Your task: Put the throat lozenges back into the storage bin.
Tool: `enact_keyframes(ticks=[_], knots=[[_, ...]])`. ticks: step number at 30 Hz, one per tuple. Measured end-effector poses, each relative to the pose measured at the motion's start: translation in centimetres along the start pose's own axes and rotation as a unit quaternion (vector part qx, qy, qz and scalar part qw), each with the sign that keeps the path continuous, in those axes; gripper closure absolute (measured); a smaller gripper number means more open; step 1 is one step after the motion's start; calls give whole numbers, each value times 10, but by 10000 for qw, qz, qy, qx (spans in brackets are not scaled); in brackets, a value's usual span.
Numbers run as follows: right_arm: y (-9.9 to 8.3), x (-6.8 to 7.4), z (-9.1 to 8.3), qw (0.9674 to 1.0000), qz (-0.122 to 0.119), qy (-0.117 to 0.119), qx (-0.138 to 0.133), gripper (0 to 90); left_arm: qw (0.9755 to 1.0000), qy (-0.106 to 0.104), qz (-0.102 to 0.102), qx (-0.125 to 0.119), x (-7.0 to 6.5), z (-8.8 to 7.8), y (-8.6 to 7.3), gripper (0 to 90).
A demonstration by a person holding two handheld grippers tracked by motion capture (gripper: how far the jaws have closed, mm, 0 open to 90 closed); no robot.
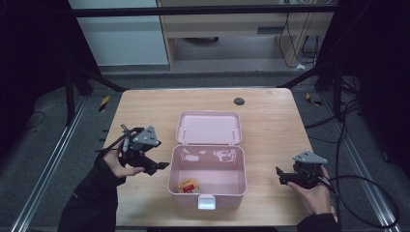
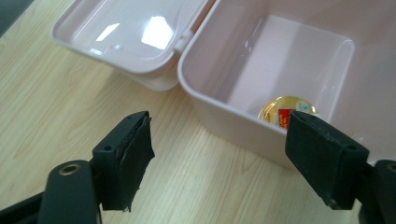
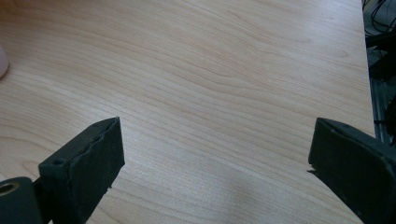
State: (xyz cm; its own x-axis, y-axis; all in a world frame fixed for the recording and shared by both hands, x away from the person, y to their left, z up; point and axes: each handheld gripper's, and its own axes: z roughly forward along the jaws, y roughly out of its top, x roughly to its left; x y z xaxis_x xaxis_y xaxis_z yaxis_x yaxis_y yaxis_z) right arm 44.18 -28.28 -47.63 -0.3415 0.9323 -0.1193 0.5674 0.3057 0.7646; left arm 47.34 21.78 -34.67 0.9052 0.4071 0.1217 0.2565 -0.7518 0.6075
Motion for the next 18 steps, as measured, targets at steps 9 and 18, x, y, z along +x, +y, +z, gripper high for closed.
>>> enact_keyframes(ticks=[9,18], knots=[[-2,-1,1,10000,25,-4,12,39,9969,328,-664,-284,6,5,-40,232],[-3,-1,2,10000,25,-8,27,40,9882,628,-1337,-404,9,20,-79,234]])
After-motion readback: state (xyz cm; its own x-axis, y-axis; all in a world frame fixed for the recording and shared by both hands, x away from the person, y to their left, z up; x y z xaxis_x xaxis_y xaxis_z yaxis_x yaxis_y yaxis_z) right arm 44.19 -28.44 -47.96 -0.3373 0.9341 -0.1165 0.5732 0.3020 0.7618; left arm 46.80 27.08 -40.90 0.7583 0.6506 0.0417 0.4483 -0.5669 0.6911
